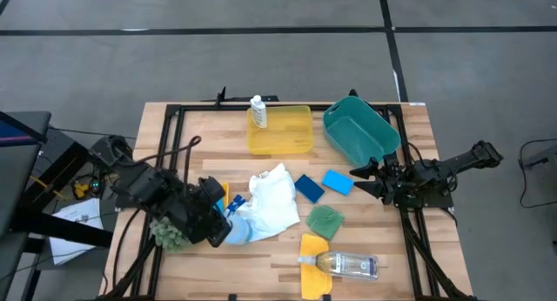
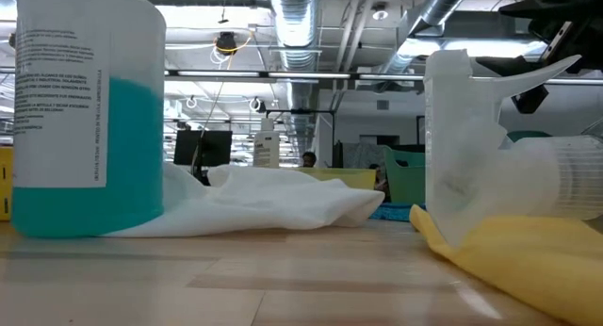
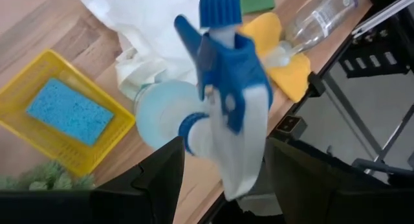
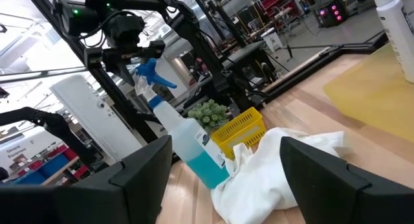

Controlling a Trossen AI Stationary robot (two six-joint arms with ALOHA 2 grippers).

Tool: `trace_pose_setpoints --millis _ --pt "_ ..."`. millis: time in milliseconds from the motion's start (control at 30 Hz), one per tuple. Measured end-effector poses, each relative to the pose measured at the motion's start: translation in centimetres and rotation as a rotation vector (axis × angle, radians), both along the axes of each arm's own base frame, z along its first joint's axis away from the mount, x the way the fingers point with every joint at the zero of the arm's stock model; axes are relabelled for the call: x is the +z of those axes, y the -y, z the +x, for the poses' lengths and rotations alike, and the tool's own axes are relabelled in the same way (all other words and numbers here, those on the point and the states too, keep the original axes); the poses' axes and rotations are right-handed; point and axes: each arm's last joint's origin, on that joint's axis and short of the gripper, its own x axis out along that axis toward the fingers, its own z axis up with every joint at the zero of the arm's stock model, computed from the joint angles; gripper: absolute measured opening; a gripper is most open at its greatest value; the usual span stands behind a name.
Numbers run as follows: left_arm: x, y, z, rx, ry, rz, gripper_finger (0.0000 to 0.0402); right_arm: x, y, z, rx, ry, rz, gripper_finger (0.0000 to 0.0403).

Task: Pick & Place Kitchen Items
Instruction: Put the white spray bottle into the top yellow bin

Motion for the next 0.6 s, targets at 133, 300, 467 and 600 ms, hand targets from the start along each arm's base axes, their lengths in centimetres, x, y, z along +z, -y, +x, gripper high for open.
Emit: trace_pose_setpoints --millis 133,300,467,600 --pt "0.07 -0.35 0.39 0.01 0.015 -0.005 0.0208 0.0 0.0 0.0 0.0 0.0 0.0 0.0278" --pt "0.06 -0.71 0.6 0.024 0.012 -0.007 0.0169 0.04 -0.06 0.0 0.023 0.005 -0.001 0.0278" --pt "0.05 -0.62 0.55 0.01 -0.001 -0.027 0.0099 0.06 -0.07 -0.01 0.025 0.006 -0.001 0.0278" --pt "0.07 -0.74 0.35 0.008 -0.009 -0.015 0.0062 0.07 -0.07 -0.01 0.025 0.008 0.0 0.0278"
